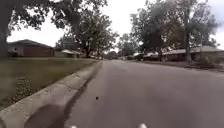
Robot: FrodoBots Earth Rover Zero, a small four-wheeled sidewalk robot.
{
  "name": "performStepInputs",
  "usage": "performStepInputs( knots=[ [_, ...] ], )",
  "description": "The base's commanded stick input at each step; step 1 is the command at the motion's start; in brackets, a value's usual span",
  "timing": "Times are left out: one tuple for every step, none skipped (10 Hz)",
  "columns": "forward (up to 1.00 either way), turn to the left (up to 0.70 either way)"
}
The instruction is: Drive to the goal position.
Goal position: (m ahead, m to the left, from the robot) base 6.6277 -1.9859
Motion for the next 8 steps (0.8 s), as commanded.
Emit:
performStepInputs(
  knots=[
    [0.7,0.0],
    [0.7,0.0],
    [0.7,0.0],
    [0.7,0.07],
    [0.7,0.35],
    [0.7,0.35],
    [0.7,0.12],
    [0.7,0.0]
  ],
)
